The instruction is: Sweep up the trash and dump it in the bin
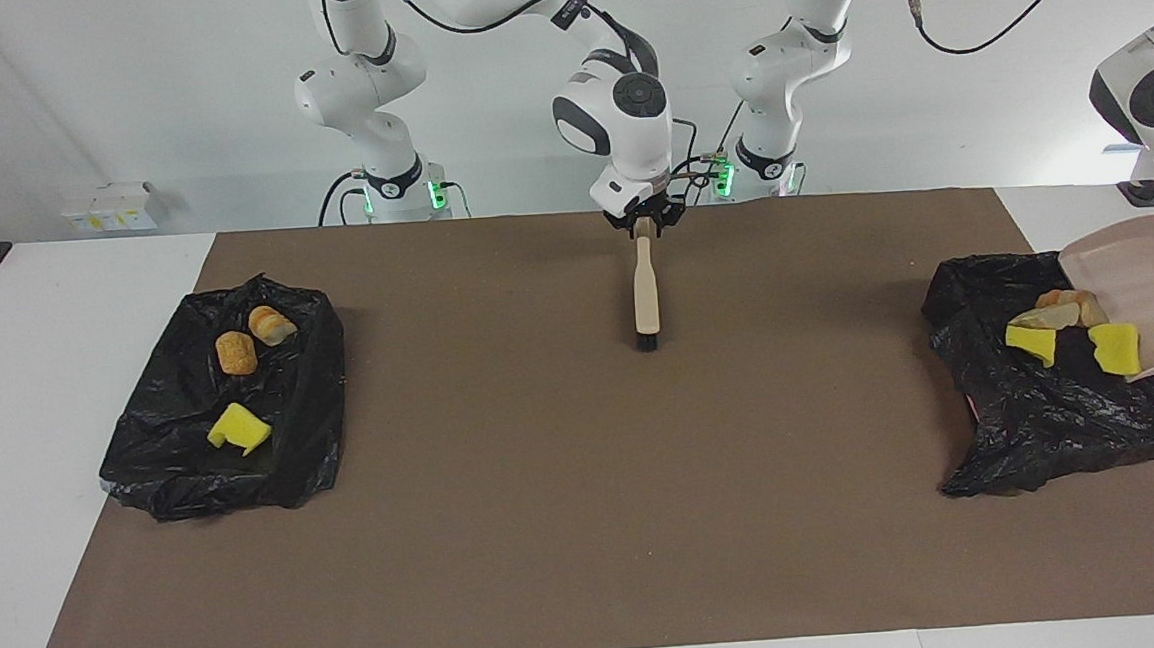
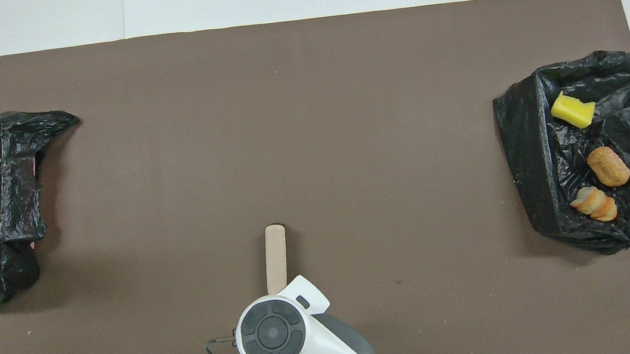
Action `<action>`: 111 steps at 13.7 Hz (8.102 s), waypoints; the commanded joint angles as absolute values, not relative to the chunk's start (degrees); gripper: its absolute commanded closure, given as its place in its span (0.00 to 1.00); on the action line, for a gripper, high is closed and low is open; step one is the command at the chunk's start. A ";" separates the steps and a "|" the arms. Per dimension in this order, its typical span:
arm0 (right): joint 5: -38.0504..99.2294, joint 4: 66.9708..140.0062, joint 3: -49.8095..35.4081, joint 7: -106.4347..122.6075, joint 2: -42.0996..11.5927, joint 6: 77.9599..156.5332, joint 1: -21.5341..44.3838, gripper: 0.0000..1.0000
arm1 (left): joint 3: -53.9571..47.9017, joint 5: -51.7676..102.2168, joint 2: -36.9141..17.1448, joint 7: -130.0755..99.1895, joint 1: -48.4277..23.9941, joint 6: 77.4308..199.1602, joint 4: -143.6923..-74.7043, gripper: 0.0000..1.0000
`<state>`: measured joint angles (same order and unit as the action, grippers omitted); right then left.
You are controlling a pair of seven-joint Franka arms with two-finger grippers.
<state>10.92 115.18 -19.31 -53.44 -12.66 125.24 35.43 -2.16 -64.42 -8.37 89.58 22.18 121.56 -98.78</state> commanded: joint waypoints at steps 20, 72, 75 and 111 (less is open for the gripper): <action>0.11 93.46 -16.70 -17.58 -1.40 106.49 -5.09 0.00 | -3.77 -25.08 0.79 40.13 -0.07 87.98 -102.04 1.00; -1.32 84.20 -5.19 -17.58 -0.44 84.91 -2.11 0.00 | -2.46 -1.85 -10.99 -15.82 -9.86 101.78 -88.77 0.00; -1.32 84.20 -5.10 -17.58 -0.44 84.29 -2.11 0.00 | -2.20 0.61 -8.09 -8.30 -6.16 99.51 -88.68 0.00; -1.14 84.29 -5.10 -17.58 -0.44 84.46 -2.11 0.00 | -1.49 2.64 2.46 5.10 -1.85 86.57 -90.44 0.00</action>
<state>-2.57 83.90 -5.32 -18.49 -1.19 85.41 -1.82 -1.45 1.86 1.45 4.18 -2.42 86.41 -89.68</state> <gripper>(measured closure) 0.000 0.000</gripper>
